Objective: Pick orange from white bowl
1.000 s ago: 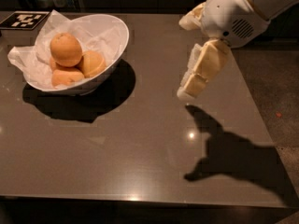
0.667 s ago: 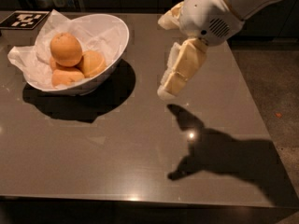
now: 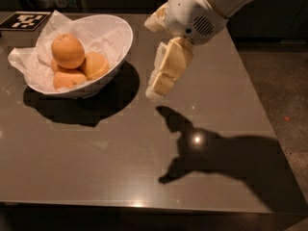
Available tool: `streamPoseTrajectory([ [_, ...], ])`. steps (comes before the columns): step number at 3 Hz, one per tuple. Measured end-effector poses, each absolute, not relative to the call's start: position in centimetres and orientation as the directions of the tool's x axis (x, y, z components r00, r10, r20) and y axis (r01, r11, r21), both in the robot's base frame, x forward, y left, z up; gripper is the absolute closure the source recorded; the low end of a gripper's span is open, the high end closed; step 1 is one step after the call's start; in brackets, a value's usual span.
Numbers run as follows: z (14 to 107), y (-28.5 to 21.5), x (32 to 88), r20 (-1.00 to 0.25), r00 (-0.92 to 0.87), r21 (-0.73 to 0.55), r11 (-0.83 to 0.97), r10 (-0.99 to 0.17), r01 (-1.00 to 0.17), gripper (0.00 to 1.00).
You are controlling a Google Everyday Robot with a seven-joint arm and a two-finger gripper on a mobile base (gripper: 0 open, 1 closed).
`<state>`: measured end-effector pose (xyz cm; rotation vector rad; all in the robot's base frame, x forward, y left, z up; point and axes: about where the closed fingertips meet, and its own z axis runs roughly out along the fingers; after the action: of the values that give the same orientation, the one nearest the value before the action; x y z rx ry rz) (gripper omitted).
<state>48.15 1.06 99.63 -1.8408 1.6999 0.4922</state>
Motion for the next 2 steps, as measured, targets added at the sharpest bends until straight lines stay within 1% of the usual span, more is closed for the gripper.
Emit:
streamPoseTrajectory([
  [1, 99.5, 2.5, 49.2, -0.661, 0.113, -0.181, 0.011, -0.742, -0.983, 0.0],
  [2, 100.5, 5.1, 52.3, -0.702, 0.07, -0.2, 0.102, -0.709, -0.974, 0.0],
])
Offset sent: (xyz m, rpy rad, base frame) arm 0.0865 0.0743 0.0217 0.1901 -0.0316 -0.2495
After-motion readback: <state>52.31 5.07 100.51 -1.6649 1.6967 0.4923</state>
